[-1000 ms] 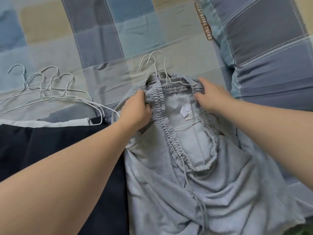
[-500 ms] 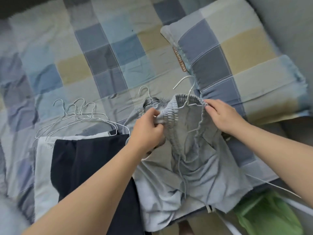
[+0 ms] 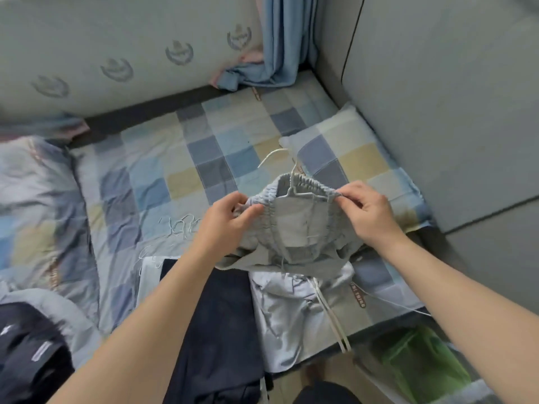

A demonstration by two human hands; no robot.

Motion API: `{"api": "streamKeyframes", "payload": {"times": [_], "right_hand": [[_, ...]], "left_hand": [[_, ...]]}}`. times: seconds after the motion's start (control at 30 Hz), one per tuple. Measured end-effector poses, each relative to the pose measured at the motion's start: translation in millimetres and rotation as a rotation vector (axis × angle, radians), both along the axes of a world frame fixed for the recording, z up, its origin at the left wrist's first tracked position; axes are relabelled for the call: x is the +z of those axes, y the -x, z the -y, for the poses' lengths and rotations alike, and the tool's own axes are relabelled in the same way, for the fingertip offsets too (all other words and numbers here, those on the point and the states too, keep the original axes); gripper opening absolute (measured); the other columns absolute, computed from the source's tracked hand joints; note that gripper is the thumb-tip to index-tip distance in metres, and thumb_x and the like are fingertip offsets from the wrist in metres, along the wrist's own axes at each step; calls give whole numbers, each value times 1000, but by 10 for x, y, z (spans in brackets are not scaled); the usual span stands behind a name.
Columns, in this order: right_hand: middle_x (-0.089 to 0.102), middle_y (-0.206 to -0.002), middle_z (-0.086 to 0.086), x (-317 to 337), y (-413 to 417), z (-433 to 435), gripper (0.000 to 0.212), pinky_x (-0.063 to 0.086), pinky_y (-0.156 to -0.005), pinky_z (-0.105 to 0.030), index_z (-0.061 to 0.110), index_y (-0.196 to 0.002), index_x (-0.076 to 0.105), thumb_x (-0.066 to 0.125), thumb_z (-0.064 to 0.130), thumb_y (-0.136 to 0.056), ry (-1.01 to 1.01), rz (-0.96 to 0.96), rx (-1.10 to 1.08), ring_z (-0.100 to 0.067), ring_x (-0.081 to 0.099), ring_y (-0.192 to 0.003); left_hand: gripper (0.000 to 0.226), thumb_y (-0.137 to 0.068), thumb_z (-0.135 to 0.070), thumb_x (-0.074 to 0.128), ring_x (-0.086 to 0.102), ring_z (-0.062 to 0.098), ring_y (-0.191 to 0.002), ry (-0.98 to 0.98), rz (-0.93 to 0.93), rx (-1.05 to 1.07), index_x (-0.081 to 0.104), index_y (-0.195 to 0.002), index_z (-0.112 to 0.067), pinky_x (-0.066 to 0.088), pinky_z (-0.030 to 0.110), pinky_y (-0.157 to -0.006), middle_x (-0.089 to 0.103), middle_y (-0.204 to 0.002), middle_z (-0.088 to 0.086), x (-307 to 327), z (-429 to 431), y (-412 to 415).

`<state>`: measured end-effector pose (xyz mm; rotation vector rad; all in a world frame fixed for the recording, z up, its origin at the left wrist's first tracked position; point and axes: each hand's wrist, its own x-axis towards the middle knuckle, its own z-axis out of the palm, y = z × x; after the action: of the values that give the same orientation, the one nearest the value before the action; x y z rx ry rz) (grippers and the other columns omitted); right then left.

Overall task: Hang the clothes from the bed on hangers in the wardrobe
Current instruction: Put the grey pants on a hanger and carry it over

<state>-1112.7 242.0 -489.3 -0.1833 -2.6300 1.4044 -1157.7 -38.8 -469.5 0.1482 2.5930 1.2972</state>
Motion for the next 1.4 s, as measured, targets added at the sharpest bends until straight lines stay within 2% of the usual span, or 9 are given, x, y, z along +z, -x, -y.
{"api": "streamKeyframes", "payload": {"times": [0.2,0.37,0.53,0.63,0.8,0.9,1.03,1.13,1.4], "right_hand": [[70,-101,4,1160,-311,578,16,52,-90,-46,32,-94,70,60,20,-95,174,-277,-97,-18,66,-98],[52,-138,17,2049,-899,1102,12,38,-106,-34,26,-86,66,60,35,-89,-94,-296,56,-7,42,-135],[69,-105,17,2516,-1350,1203,24,51,-89,-42,36,-116,54,61,39,-93,-214,-240,-185,-6,66,-93],[71,-90,13,2737,-1723,1249,17,50,-82,-39,30,-102,67,54,37,-96,-342,-210,-251,-4,65,-85],[70,-80,17,3119,-2572,1329,23,41,-72,-9,34,-83,66,59,16,-96,-317,-312,-553,9,61,-79],[71,-80,14,3348,-3189,1390,25,44,-72,-14,32,-81,70,59,16,-96,-330,-339,-703,2,63,-78],[70,-75,4,3635,-4134,1552,23,46,-68,-22,26,-80,71,57,17,-97,-394,-367,-901,-10,64,-73],[66,-71,-8,3781,-4931,1727,23,46,-65,-34,19,-79,70,55,19,-97,-446,-380,-1050,-27,61,-70],[60,-62,-9,4187,-7183,2504,28,36,-59,-31,14,-68,63,59,22,-94,-587,-322,-1554,-23,53,-58]], "left_hand": [[32,-93,-40,66,33,10,-52,-45,-182,-66,52,-75,-17,29,32,-54,38,-53,-11,760,429,100],[38,-91,-32,70,27,11,-53,-308,-328,-232,49,-80,-2,23,29,-51,30,-57,-10,1607,690,176],[28,-88,-33,75,31,12,-52,-342,-391,-486,57,-72,-19,27,29,-53,37,-53,-12,2229,623,12],[26,-85,-42,75,41,13,-49,-319,-432,-526,58,-73,-27,36,30,-56,48,-51,-12,2464,375,-219],[40,-75,-69,64,49,18,-108,-275,-829,-472,59,-98,-37,39,38,-93,58,-105,-15,2764,-134,-933],[67,-65,-72,62,40,19,-115,-349,-981,-578,57,-116,-30,30,35,-99,47,-124,-7,2855,-434,-1523],[29,-79,-24,66,58,27,-92,-444,-916,-799,56,-106,-22,51,41,-76,55,-110,-3,3039,-816,-2307],[10,-86,-14,55,52,19,-74,-526,-808,-952,53,-92,-22,49,37,-62,54,-83,-11,3279,-966,-2982],[33,-77,-9,52,28,14,-52,-862,-925,-1668,24,-68,-24,23,28,-49,28,-54,-5,3552,-509,-5463]]}}
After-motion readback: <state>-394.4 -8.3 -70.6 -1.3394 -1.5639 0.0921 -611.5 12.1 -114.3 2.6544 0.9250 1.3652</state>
